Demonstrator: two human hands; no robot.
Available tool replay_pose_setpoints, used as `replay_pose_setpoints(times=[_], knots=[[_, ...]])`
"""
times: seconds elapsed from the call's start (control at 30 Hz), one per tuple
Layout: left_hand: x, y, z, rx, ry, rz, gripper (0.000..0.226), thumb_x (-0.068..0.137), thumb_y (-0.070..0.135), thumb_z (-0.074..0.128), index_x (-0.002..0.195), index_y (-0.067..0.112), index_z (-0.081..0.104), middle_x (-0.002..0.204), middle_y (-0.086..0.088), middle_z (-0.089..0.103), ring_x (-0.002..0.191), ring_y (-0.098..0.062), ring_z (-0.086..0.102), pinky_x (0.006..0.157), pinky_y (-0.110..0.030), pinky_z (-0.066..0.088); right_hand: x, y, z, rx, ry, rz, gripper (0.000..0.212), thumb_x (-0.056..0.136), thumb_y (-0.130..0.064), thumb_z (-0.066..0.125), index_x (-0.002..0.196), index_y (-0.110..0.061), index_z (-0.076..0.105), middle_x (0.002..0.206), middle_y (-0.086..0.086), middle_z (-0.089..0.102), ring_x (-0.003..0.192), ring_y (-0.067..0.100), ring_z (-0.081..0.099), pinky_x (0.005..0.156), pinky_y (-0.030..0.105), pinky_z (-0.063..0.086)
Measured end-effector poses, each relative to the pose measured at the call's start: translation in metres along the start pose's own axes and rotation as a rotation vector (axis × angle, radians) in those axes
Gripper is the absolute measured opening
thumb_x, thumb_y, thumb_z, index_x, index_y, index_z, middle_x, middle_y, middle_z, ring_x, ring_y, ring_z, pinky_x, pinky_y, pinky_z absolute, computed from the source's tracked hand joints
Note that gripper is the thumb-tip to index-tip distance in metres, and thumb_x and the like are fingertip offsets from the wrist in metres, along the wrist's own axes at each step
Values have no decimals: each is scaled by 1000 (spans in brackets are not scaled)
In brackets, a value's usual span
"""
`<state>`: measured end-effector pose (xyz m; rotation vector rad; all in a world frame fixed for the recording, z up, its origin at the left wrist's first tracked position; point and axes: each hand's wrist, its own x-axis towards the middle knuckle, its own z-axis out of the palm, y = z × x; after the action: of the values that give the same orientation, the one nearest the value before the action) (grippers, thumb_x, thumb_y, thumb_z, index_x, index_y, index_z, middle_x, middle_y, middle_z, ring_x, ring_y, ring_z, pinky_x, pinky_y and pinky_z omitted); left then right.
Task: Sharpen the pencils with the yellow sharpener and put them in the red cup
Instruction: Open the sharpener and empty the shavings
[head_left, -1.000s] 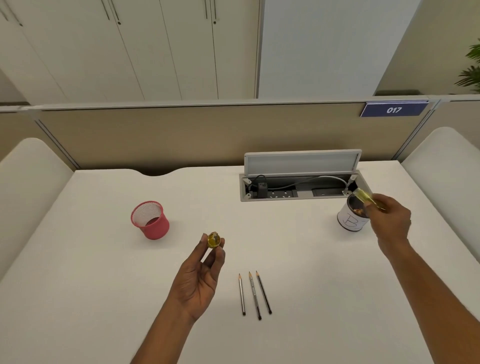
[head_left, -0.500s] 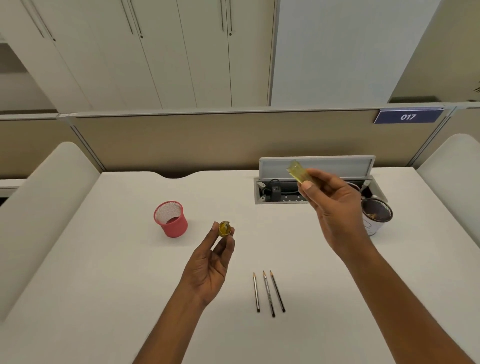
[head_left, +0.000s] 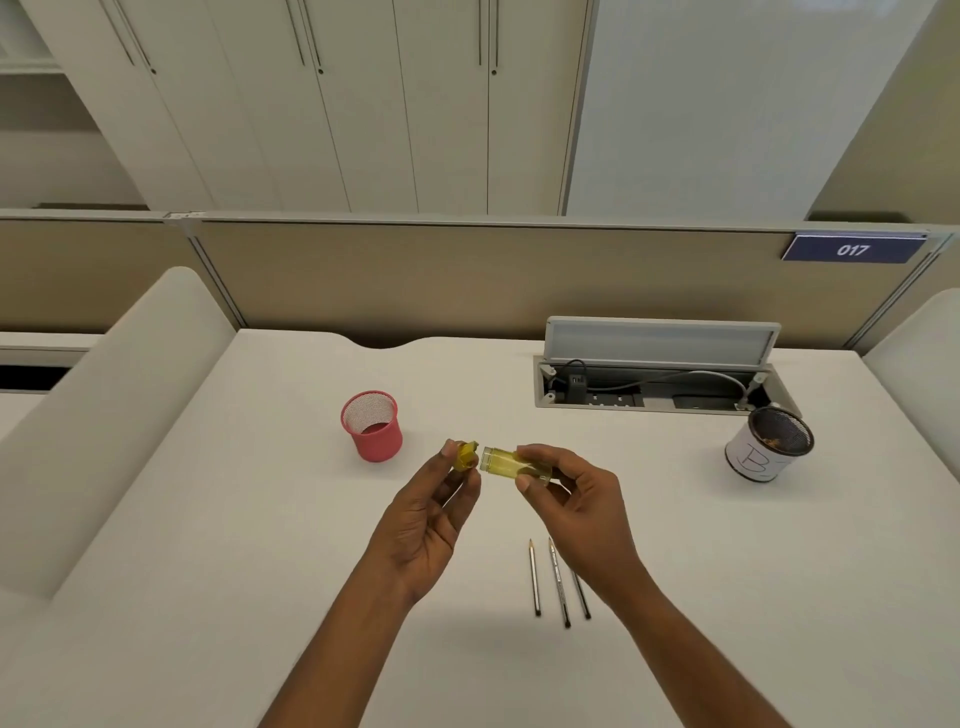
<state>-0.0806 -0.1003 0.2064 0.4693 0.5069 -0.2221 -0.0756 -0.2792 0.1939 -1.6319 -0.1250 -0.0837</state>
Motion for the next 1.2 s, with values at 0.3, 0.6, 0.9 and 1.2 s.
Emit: replay_pose_setpoints(times=[0.3,0.6,0.9,1.2], knots=[[-8,0,-2,264,-4,103,18,80,9,74,95,2,79,102,-15,78,86,-22,78,76,-32,65,1,-2,-1,-92,-46,-96,29,91,-1,71,115,-17,74,112,-6,75,109,18,69,94,27,58],[-9,1,-4,352,3,131,29,75,11,77,102,1,77,103,-14,78,87,-24,76,74,-31,64,1,-4,-6,-245,-96,-207,28,90,-5,72,116,-17,73,110,-9,73,102,20,70,90,34,60],[-11,-3,-6,456,-2,172,32,75,13,79,105,2,79,106,-16,78,92,-27,76,78,-31,63,-4,-1,-8,-316,-120,-251,26,91,-7,73,116,-16,73,109,-9,73,100,17,70,87,30,59],[-13,0,-14,661,-60,227,32,82,19,75,107,1,79,108,-19,77,93,-29,75,84,-36,62,-11,6,-9,-355,-119,-262,26,92,-8,72,116,-16,74,107,-10,73,95,13,70,83,18,55]])
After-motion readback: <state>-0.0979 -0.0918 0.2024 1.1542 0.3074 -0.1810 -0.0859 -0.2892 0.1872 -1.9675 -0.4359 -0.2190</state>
